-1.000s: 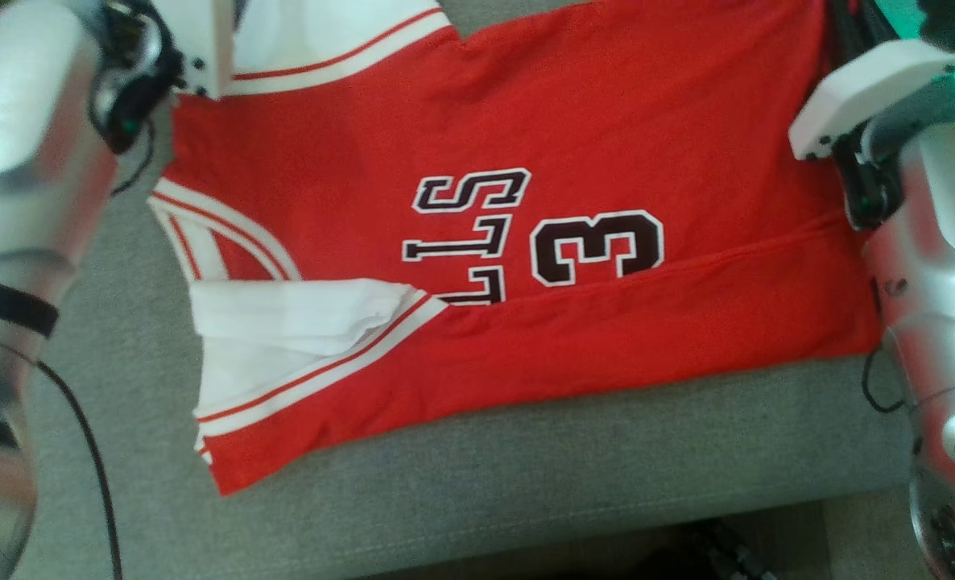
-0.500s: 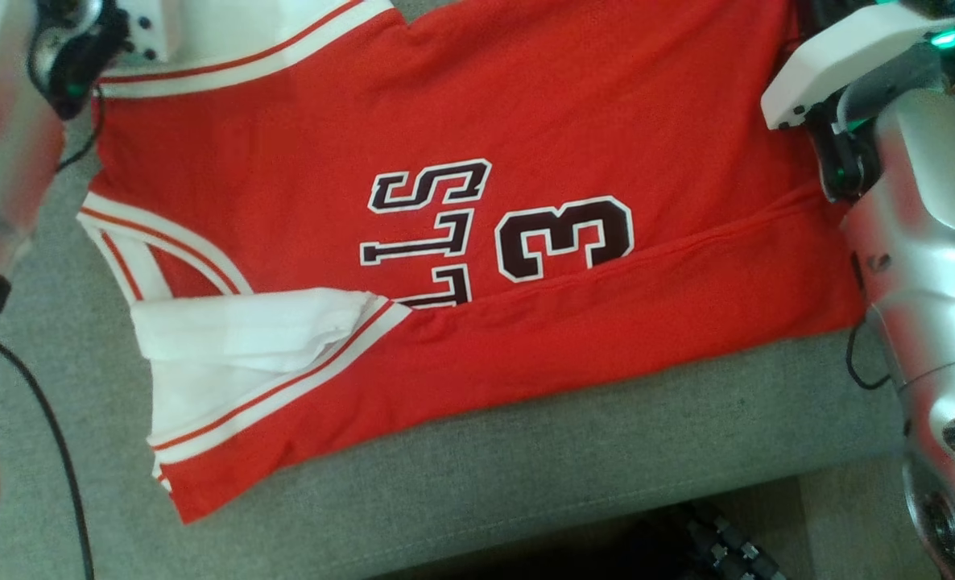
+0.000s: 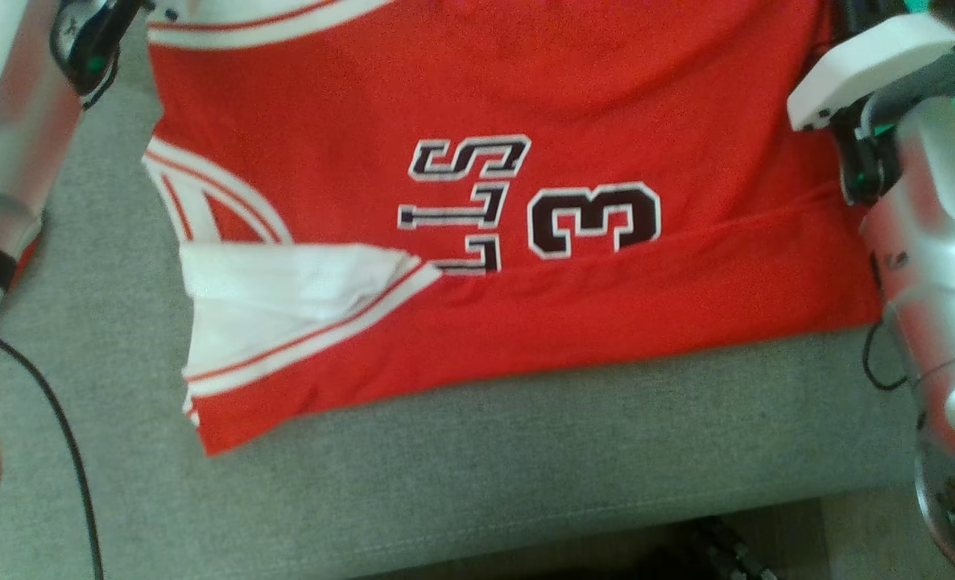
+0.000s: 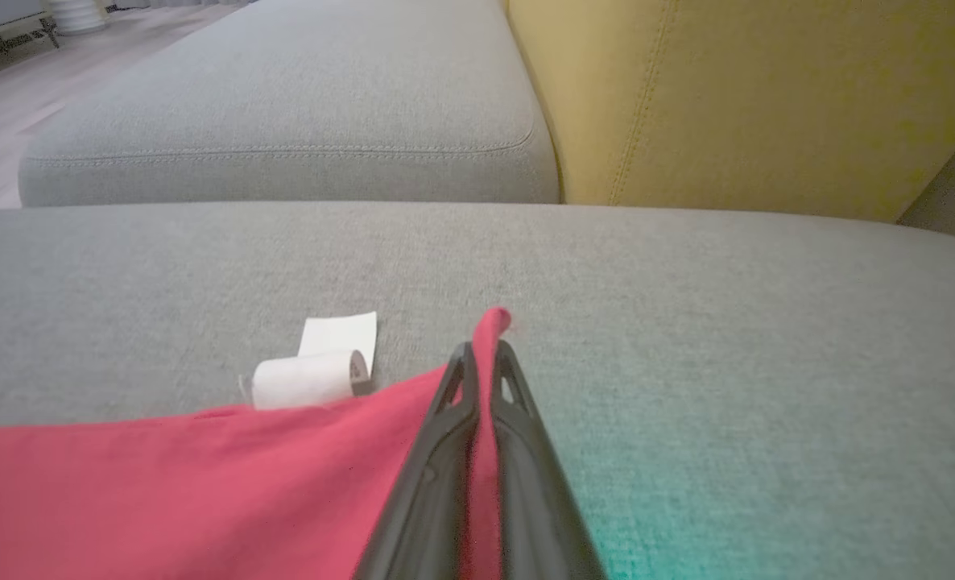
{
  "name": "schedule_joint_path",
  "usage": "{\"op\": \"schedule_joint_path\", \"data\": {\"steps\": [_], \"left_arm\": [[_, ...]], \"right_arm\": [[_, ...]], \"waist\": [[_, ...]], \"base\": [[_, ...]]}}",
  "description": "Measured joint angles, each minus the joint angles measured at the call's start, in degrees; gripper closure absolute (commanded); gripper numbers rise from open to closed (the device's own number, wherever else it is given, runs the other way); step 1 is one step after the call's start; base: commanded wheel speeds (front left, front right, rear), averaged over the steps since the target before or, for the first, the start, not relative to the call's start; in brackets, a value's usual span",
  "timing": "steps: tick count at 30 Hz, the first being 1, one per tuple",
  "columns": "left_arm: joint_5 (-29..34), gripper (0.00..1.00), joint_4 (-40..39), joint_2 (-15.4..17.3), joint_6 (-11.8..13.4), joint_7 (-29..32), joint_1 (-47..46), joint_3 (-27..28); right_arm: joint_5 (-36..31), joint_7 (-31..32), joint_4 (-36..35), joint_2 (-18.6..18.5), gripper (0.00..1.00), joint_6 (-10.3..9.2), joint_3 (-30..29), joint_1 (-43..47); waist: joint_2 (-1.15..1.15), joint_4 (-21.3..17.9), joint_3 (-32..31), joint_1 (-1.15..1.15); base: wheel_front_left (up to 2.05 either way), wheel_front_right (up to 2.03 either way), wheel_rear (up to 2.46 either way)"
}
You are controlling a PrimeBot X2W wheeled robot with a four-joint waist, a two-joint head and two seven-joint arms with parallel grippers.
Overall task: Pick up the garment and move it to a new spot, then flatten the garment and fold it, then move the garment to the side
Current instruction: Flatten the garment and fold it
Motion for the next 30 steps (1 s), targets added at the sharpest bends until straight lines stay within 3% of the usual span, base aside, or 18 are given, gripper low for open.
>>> {"op": "schedule_joint_path", "data": {"steps": [8, 18, 30], "left_arm": [[1.2, 1.0, 3.22, -1.88, 0.37, -7.11, -0.59, 0.22], [1.44, 1.0, 3.74, -5.77, 0.7, -8.06, 5.97, 0.38], [4.79, 1.0, -15.55, -7.64, 6.42, -8.06, 35.65, 11.85]], "right_arm": [[-3.97, -2.12, 3.11, -0.4, 1.0, 0.0, -6.34, -1.64], [-6.54, -2.21, 4.9, -1.86, 1.0, 0.0, -8.8, 2.97], [-4.43, -2.2, 1.15, -3.99, 1.0, 0.0, -7.7, 18.84]], "waist": [[0.0, 1.69, -3.33, 0.0], [0.0, 4.35, -8.63, 0.0], [0.0, 8.29, -17.29, 0.0]], "base": [[0.0, 0.0, 0.0], [0.0, 0.0, 0.0], [0.0, 0.0, 0.0]]}}
